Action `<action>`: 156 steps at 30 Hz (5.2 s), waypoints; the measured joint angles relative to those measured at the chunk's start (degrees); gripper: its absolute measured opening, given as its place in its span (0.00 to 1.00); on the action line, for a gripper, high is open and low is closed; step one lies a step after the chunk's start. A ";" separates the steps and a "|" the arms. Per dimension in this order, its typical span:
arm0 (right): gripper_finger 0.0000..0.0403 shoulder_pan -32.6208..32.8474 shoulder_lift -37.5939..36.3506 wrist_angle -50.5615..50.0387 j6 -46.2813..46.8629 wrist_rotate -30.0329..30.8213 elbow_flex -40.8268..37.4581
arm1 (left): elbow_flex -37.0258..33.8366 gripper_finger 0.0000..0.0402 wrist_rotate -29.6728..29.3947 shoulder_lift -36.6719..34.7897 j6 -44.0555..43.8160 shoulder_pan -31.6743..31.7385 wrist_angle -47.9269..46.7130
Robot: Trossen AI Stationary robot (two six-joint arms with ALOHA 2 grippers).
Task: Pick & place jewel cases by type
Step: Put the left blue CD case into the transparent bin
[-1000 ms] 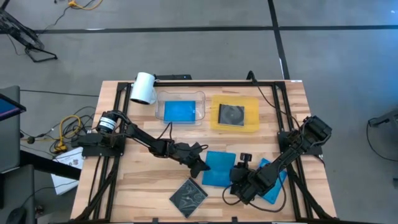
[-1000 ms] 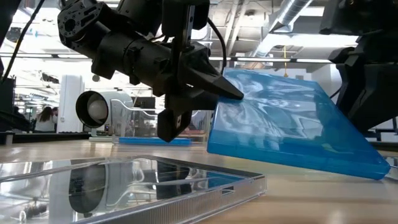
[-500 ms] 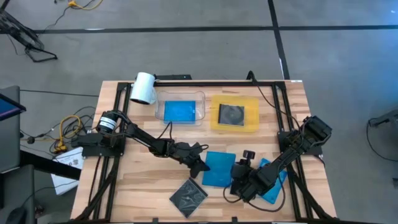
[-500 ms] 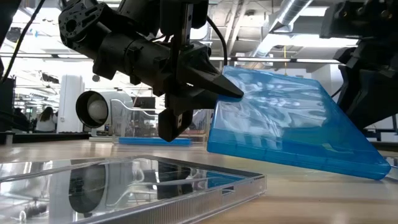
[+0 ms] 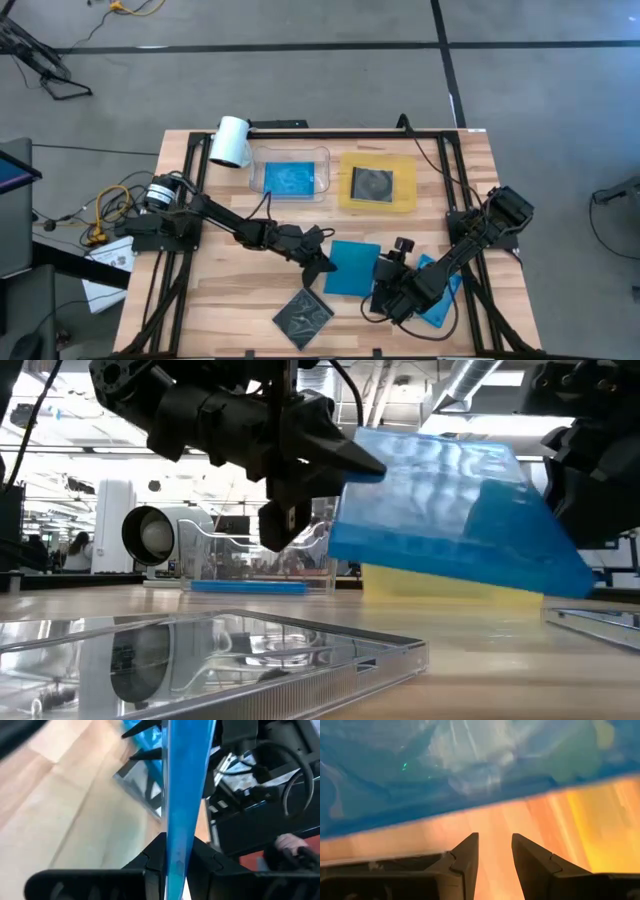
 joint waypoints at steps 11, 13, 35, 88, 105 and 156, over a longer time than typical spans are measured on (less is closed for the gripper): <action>0.28 1.51 -0.32 -2.96 3.34 3.37 0.00 | 0.00 0.10 -4.53 -7.01 5.29 1.57 -13.51; 0.28 1.46 -0.33 -2.98 3.34 4.01 0.02 | 0.00 0.10 -5.61 -9.15 6.37 2.01 -15.27; 0.28 1.40 -0.48 -3.40 2.86 6.67 0.02 | 0.00 0.10 -27.09 -42.00 19.82 9.39 -54.97; 0.28 -3.91 -0.66 -13.27 2.88 14.73 2.73 | 40.89 0.10 -20.68 -14.34 60.37 33.22 -105.89; 0.28 -3.91 -0.66 -13.29 2.88 14.62 2.71 | 44.26 0.10 -16.93 -12.65 65.30 32.44 -109.99; 0.28 -3.89 -0.66 -13.24 2.86 14.64 2.64 | 45.00 0.10 -23.24 -2.29 65.58 29.87 -115.91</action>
